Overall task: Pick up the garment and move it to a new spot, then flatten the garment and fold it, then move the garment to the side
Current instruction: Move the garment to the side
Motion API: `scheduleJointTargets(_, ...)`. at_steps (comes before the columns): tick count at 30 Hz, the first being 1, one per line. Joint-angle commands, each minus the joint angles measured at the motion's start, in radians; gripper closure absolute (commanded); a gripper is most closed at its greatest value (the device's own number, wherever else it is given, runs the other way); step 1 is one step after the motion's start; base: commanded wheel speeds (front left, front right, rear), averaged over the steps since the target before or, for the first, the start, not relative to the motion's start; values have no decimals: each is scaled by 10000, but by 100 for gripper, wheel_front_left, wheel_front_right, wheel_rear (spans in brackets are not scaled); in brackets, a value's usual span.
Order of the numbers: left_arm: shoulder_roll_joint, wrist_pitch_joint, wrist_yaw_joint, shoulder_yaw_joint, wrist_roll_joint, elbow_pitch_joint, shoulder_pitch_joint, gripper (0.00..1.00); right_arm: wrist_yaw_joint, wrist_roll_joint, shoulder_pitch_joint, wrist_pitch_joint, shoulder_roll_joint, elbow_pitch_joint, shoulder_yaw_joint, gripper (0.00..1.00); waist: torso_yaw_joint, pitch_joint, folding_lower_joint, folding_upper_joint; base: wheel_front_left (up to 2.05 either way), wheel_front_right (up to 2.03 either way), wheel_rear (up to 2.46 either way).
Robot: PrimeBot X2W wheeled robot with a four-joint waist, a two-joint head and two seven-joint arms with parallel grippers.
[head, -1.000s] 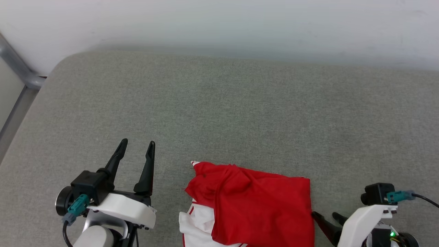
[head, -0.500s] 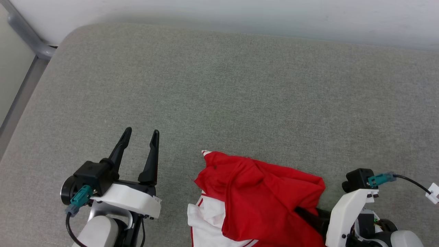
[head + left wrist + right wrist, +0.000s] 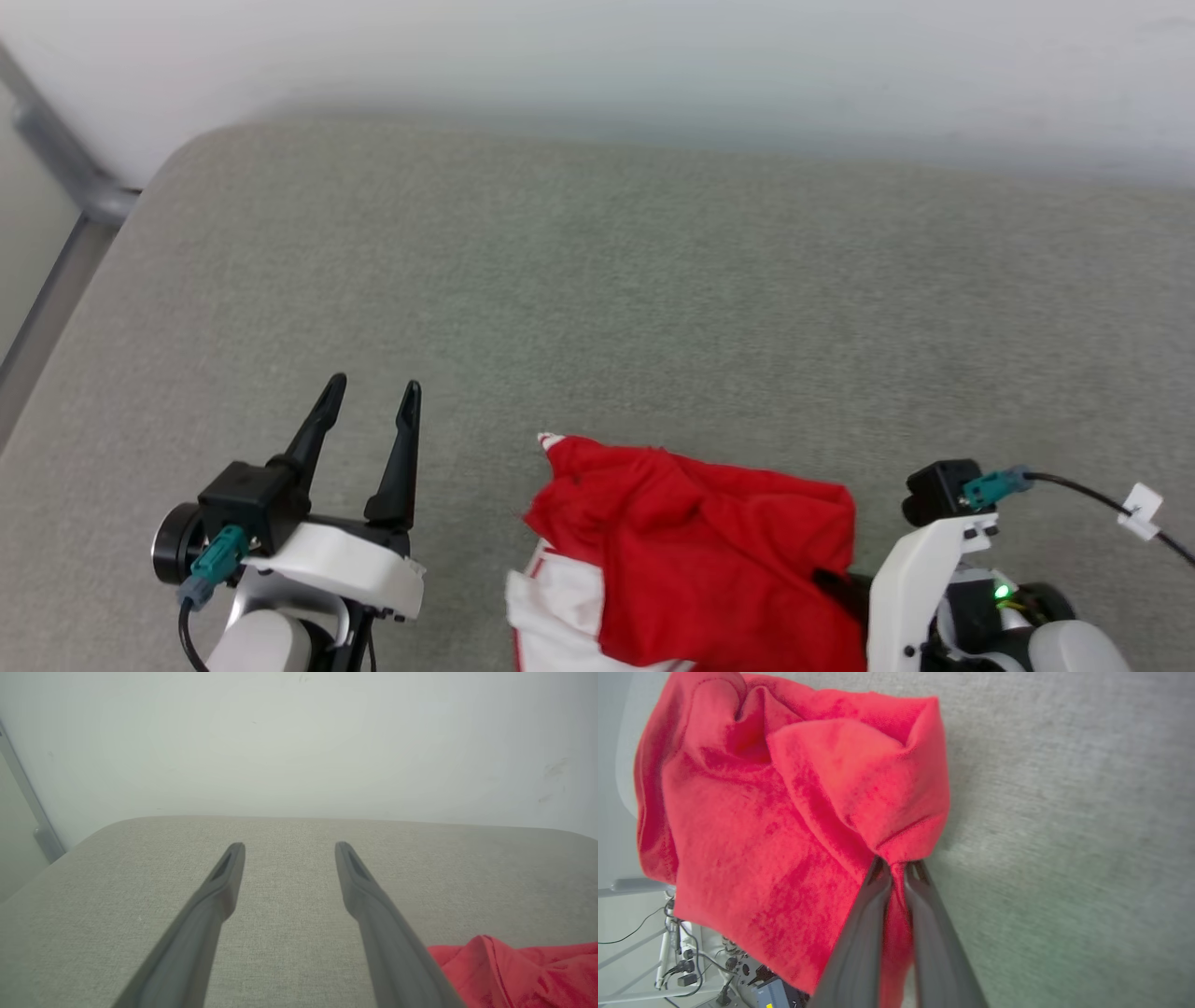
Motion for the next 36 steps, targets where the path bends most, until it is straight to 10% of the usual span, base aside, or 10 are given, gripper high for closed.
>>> scheduleJointTargets(1,60,-65,22,15,50,-30,178,0,-8,-275,-43,-127,-233,-150,-45,100,-421,-360,-1,-1,0,0,0)
scheduleJointTargets(23,890,499,-106,-185,426,-1517,-327,0,-9,-1927,-1060,-717,-1662,-661,-1866,100,-4198,1178,-1,-1,0,0,0)
scheduleJointTargets(36,1716,1182,-697,-214,821,-2860,-2260,0,-9,-3359,-3948,-2241,-2107,840,-5156,100,-4256,3903,-1,-1,0,0,0)
